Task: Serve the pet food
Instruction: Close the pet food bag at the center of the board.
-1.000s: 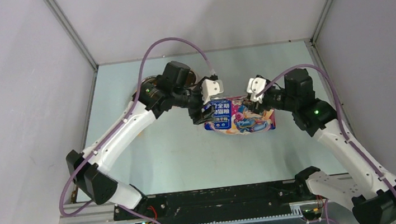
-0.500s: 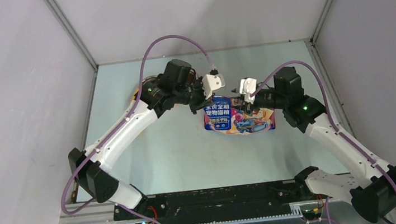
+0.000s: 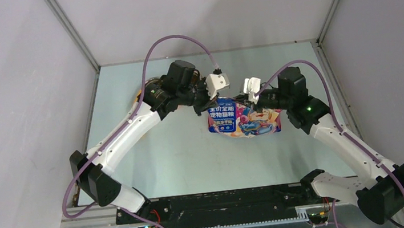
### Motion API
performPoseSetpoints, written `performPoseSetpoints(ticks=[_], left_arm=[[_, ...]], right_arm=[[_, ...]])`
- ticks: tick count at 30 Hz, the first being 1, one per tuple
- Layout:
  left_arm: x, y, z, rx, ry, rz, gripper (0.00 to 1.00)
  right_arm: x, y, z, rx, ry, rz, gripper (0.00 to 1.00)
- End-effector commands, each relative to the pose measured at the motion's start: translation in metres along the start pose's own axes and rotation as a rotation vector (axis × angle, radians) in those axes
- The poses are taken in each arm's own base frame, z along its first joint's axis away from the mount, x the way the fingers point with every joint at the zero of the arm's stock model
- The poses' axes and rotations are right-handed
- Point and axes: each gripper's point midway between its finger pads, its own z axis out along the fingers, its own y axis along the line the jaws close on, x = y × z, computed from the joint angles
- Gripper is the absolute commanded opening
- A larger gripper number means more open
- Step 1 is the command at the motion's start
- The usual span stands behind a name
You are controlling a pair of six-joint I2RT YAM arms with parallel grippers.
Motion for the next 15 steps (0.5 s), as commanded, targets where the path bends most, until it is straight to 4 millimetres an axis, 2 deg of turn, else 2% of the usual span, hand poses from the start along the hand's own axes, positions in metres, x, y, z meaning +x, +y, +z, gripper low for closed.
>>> performPoseSetpoints(ticks=[1,4,9,11,12,15], left_arm=[[-0.017,-0.003,-0.008,-0.003,-0.051,-0.007,0.0],[-0.016,-0.004,-0.008,-0.002,-0.051,-0.008,0.0],[-0.017,-0.004,-0.011,-0.013,-0.058,-0.016,0.0],[-0.018,-0.005,-0.012,-0.013,-0.061,-0.019,0.0],[-0.018,-0.005,-0.012,-0.013,-0.062,-0.02,0.0],[-0.017,-0.005,-0.013,-0.017,-0.061,-0.019,0.0]], right_arm=[[-0.025,-0.012,-0.002,0.037,-0.048,-0.038,0.01],[-0.023,-0.021,-0.004,0.093,-0.023,-0.038,0.0],[-0.023,-0.05,-0.011,0.267,0.013,-0.008,0.0],[-0.023,-0.05,-0.012,0.279,0.015,0.012,0.11],[-0.024,-0.048,-0.013,0.274,0.013,0.012,0.23],[-0.022,-0.035,-0.013,0.212,0.02,0.004,0.34]])
